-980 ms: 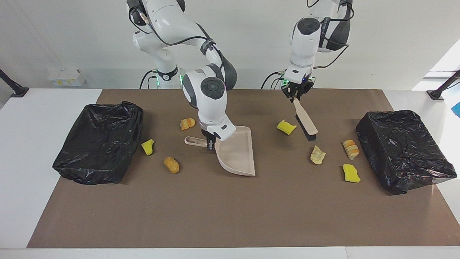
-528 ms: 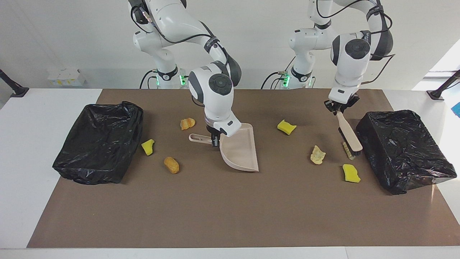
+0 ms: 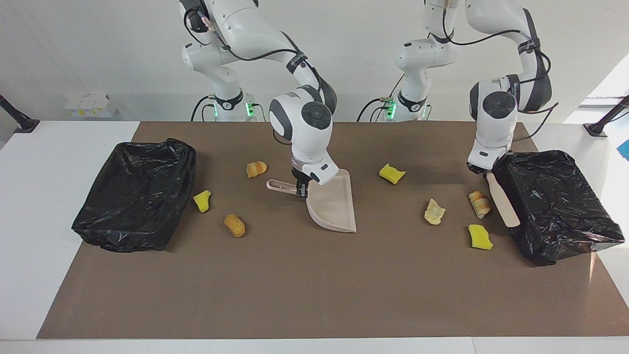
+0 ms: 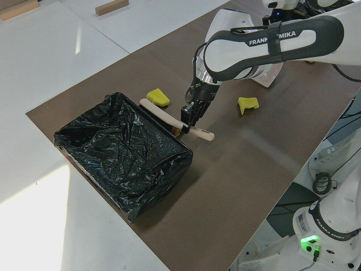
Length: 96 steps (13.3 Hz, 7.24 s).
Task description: Sweep and dump trash in bin
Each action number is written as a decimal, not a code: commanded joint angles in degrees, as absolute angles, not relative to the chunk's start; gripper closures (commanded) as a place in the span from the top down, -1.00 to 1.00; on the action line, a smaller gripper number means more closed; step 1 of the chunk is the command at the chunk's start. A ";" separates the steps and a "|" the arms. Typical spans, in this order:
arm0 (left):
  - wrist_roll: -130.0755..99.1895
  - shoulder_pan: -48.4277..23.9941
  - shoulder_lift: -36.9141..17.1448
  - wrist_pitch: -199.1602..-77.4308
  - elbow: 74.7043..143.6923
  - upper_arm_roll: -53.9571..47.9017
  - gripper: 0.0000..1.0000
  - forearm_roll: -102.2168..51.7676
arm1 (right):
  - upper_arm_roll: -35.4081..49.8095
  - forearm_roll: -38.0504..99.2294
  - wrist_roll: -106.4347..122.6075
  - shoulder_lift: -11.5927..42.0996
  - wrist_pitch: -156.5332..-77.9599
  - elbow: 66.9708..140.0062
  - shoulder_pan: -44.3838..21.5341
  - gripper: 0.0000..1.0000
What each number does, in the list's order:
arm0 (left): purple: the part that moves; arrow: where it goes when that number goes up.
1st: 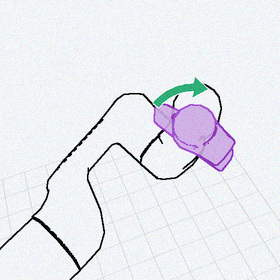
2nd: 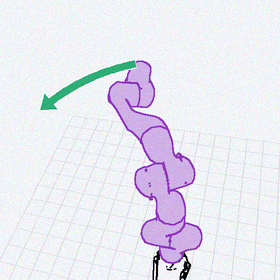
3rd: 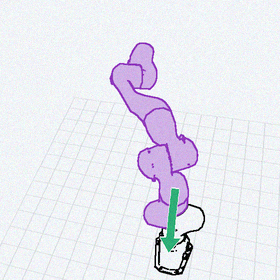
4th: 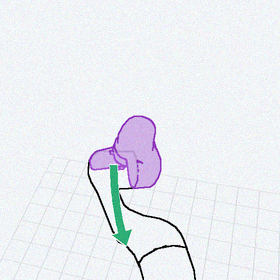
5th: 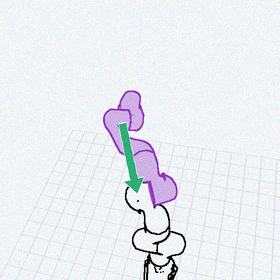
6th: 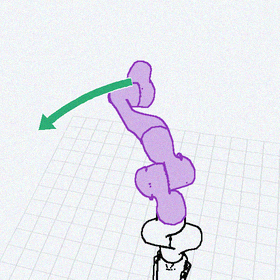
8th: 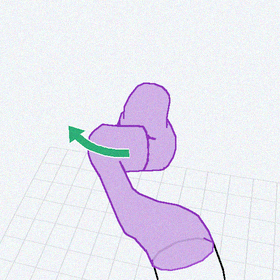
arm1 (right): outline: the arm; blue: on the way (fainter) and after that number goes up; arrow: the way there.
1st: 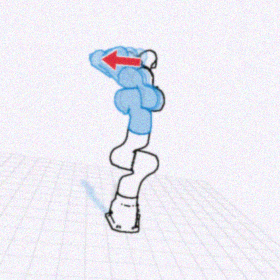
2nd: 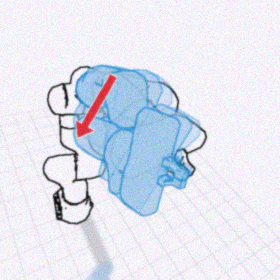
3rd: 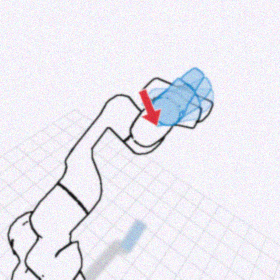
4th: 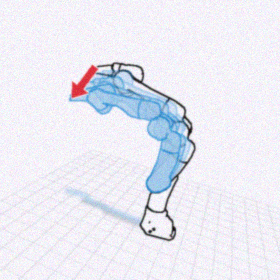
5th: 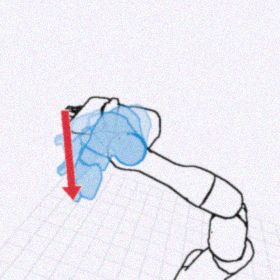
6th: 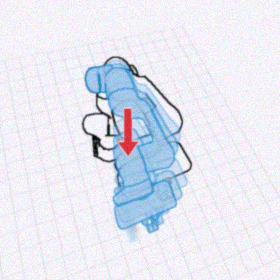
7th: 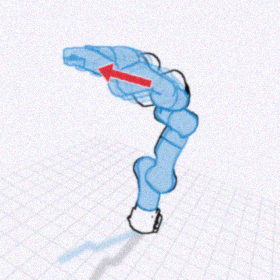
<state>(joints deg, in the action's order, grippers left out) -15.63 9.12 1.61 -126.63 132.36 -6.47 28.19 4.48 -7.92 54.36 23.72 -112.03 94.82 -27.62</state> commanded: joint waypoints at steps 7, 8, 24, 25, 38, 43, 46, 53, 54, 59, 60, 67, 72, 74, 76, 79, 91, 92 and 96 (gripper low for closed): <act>-16.35 -0.85 -0.61 -130.34 131.49 -7.65 -1.00 8.63 | 4.66 -8.79 53.35 22.24 -113.47 97.03 -28.12 -1.00; -16.61 -3.23 -0.62 -129.82 130.96 -7.56 -1.00 8.27 | 4.66 -8.79 53.35 22.24 -113.64 97.03 -28.12 -1.00; 13.68 1.23 -14.77 -125.78 110.83 -7.47 -1.00 7.82 | 4.66 -11.69 53.26 22.50 -114.26 98.44 -29.44 -1.00; 16.67 0.97 -14.68 -125.42 110.83 -7.64 -1.00 7.82 | 4.66 -11.86 53.17 22.50 -114.17 98.44 -29.62 -1.00; 33.31 -7.22 -8.80 -110.74 111.26 -7.73 -1.00 7.56 | 4.75 -11.95 53.26 22.41 -113.73 98.35 -29.71 -1.00; 30.33 1.74 -4.50 -109.51 115.99 -7.65 -1.00 5.71 | 4.75 -12.04 54.76 22.41 -113.82 98.35 -29.53 -1.00; 27.44 3.86 0.69 -109.08 122.60 -7.56 -1.00 5.71 | 4.75 -12.04 55.46 22.41 -113.73 98.35 -29.53 -1.00; -1.30 -2.36 11.33 -115.03 138.68 -7.91 -1.00 3.97 | 4.75 -12.04 55.46 22.32 -113.47 98.61 -29.53 -1.00; -2.80 -3.59 11.25 -115.57 138.87 -7.91 -1.00 0.47 | 4.75 -11.95 55.46 22.32 -113.55 98.61 -29.53 -1.00; -24.49 -12.39 10.99 -118.73 140.71 -7.91 -1.00 -1.32 | 4.75 -11.95 55.11 22.32 -113.47 98.61 -29.53 -1.00; -24.70 -12.91 10.73 -120.05 140.45 -7.91 -1.00 -1.67 | 4.75 -11.95 55.19 22.32 -113.47 98.61 -29.53 -1.00; -17.24 -13.01 -4.56 -125.50 126.75 -8.35 -1.00 -3.78 | 4.92 -11.16 54.84 22.06 -112.94 98.35 -29.62 -1.00; -9.76 -20.37 -4.04 -125.24 126.65 -8.44 -1.00 -6.06 | 4.92 -10.99 55.19 22.06 -112.94 98.26 -29.71 -1.00; -8.19 -23.98 -3.78 -125.59 126.65 -8.44 -1.00 -7.55 | 4.92 -10.99 54.76 22.06 -112.94 98.26 -29.79 -1.00; -6.77 -27.41 -2.91 -124.37 126.65 -8.44 -1.00 -8.78 | 4.92 -10.99 55.10 21.97 -112.85 98.26 -29.88 -1.00; -7.03 -28.13 -0.89 -119.28 126.39 -8.00 -1.00 -8.88 | 4.92 -10.99 55.46 21.71 -112.76 98.35 -29.71 -1.00; -53.63 -24.26 14.05 -96.32 131.55 -8.09 -1.00 -6.68 | 4.92 -11.07 56.95 20.92 -115.31 100.19 -29.27 -1.00; -57.35 -24.34 16.93 -98.33 135.40 -8.17 -1.00 -6.68 | 4.92 -11.07 57.04 20.48 -116.44 101.15 -29.35 -1.00; -60.82 -28.04 19.70 -109.14 147.30 -8.26 -1.00 -6.77 | 4.92 -11.07 58.54 18.02 -123.40 108.01 -29.44 -1.00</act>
